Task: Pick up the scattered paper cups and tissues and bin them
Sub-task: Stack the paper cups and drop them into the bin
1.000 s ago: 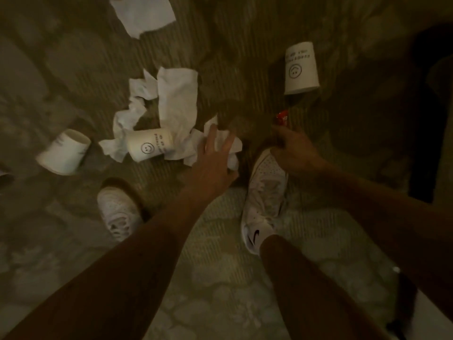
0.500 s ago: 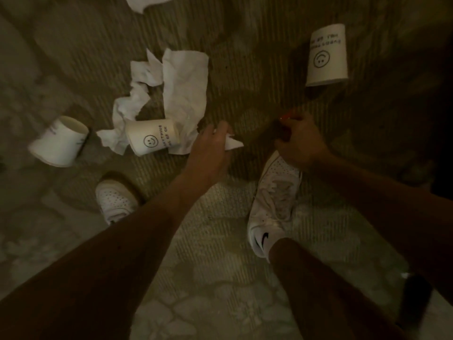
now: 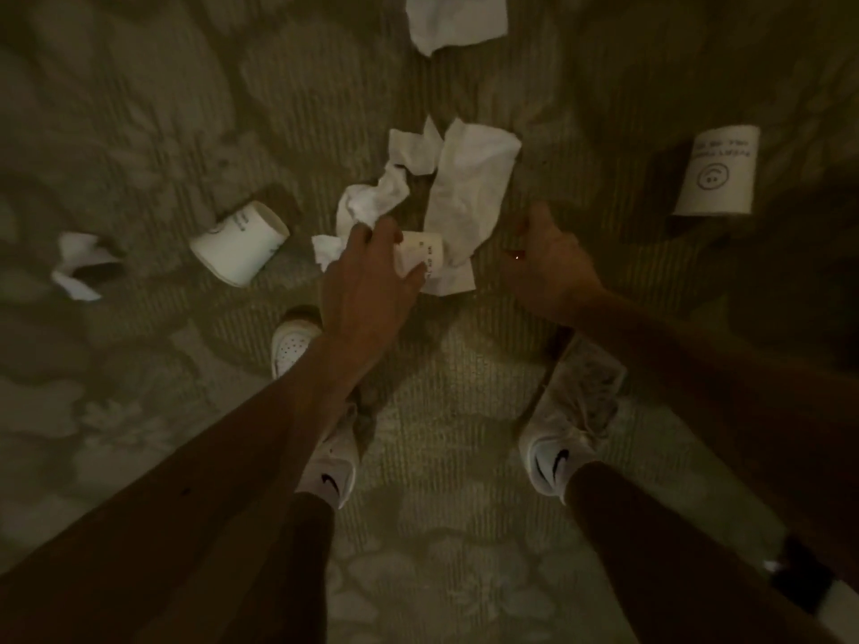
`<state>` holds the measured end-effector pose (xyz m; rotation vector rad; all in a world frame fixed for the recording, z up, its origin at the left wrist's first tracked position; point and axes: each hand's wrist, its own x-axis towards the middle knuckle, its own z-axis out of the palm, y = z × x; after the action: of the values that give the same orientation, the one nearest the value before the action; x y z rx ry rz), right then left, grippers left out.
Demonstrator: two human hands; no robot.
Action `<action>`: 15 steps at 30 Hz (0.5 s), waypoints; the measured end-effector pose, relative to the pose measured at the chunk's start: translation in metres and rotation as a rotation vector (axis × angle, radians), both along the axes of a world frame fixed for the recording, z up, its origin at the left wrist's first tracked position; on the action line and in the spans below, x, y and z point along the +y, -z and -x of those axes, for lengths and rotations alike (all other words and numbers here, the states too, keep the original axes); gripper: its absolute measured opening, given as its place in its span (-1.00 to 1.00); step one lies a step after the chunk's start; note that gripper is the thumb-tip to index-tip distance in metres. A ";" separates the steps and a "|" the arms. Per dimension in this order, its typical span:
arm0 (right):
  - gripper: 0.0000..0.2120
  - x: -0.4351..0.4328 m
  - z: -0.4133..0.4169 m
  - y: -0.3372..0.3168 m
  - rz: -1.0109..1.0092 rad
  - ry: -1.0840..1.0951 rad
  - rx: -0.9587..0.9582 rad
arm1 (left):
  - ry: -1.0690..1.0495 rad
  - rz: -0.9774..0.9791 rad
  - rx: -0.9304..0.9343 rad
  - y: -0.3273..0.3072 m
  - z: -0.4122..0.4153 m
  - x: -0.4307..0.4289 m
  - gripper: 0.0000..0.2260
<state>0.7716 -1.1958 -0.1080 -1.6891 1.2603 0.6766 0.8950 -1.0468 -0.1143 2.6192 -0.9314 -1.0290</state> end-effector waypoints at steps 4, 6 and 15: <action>-0.55 0.022 -0.027 0.028 -0.064 -0.130 0.018 | 0.238 -0.059 0.094 0.028 -0.014 0.019 -0.29; -0.48 0.034 -0.033 0.045 -0.019 -0.199 0.054 | 0.263 -0.102 0.073 0.040 -0.015 0.027 -0.32; -0.63 0.062 -0.033 0.082 0.349 -0.364 0.071 | -0.101 -0.193 0.308 0.055 -0.006 0.075 -0.30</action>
<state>0.8047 -1.1333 -0.1902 -2.2343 1.1790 0.7666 0.9009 -0.9713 -0.1697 2.5183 -0.6520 -1.5058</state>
